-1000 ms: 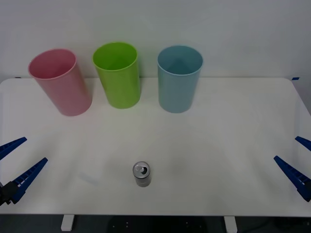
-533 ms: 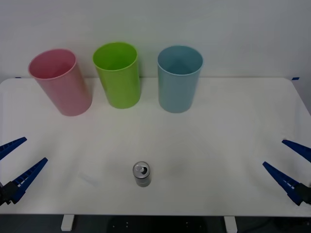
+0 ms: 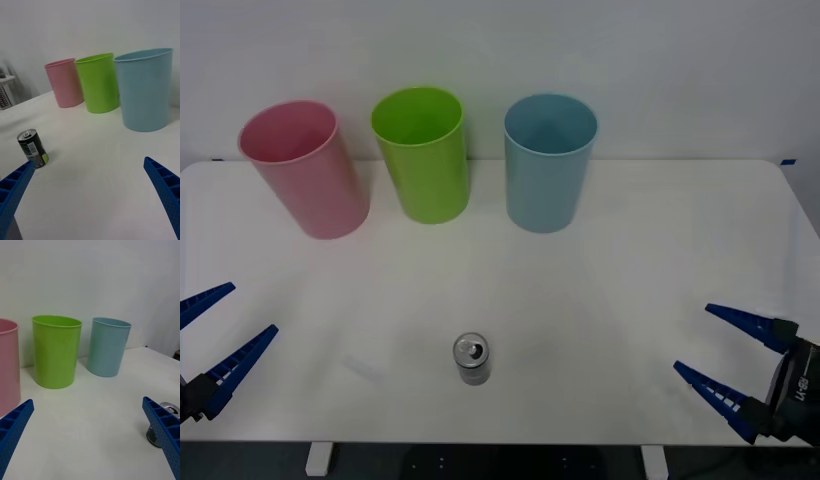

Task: Grasp the object on the table and drop it into the matching bin: aluminum can to the light blue bin, PET bottle to the pink bin.

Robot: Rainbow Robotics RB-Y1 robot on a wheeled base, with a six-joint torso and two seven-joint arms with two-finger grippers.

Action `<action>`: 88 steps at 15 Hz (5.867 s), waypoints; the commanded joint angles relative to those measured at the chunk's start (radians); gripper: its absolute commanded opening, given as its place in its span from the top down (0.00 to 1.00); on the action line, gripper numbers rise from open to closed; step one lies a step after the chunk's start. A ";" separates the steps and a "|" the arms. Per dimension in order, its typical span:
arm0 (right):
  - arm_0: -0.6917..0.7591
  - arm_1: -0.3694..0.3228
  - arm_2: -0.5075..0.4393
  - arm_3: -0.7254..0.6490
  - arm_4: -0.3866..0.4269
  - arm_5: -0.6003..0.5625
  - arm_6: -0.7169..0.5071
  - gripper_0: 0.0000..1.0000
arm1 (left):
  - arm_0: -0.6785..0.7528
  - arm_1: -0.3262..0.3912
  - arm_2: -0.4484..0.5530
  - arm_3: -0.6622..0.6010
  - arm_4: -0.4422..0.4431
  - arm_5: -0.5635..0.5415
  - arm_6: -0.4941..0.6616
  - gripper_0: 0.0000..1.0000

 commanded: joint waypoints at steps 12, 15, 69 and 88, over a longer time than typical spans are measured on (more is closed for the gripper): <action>-0.159 0.009 0.257 0.123 0.118 -0.006 0.197 0.00 | 0.000 0.000 0.000 0.000 0.000 0.000 0.000 0.00; -0.225 0.047 0.301 0.203 0.153 -0.003 0.231 0.00 | 0.000 0.000 0.000 0.000 0.000 0.000 0.000 0.00; -0.529 0.351 0.449 0.524 0.293 0.207 0.357 1.00 | 0.000 0.000 0.000 0.000 0.000 0.000 0.000 0.00; -0.507 0.162 0.346 0.134 0.181 0.258 -0.088 1.00 | 0.000 0.000 0.000 0.000 0.000 0.000 0.000 0.00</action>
